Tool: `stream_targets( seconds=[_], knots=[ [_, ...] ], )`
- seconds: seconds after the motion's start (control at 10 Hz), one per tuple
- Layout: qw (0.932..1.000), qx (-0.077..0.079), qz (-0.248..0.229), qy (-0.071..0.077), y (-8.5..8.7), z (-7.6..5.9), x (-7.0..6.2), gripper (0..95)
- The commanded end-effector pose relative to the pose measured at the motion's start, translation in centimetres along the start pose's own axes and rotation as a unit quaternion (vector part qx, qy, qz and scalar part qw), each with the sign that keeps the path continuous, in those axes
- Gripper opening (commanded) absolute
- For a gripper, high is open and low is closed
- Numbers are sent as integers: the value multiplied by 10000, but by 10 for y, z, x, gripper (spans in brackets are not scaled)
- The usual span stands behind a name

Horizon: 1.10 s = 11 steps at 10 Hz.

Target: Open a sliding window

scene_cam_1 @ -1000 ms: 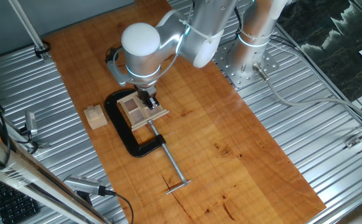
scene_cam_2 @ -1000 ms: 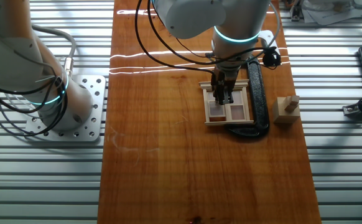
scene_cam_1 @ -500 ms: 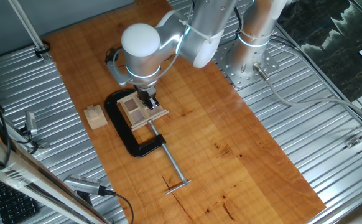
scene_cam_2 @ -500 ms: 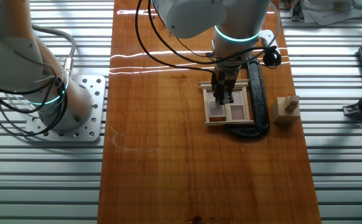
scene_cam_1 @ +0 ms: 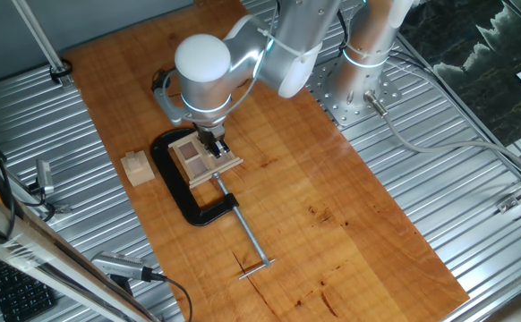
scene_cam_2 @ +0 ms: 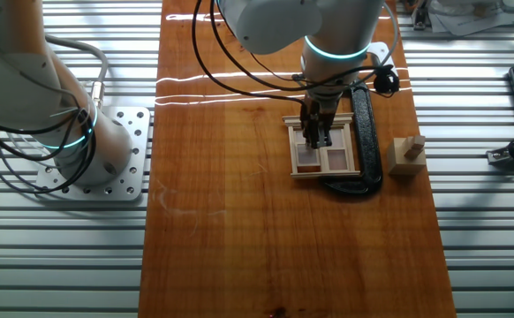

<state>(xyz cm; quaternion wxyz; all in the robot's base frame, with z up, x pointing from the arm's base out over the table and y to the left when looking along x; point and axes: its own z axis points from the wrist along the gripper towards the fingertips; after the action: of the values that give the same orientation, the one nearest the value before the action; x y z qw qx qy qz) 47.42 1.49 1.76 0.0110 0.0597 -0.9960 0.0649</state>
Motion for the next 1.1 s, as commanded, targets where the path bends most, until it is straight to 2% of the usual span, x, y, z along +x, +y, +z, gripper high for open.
stream_targets(
  seconds=[0.1, 1.1],
  knots=[
    [10000, 6, 3, 12, 1, 1, 0, 0],
    [10000, 23, -13, 54, 0, 1, 0, 0]
  ],
)
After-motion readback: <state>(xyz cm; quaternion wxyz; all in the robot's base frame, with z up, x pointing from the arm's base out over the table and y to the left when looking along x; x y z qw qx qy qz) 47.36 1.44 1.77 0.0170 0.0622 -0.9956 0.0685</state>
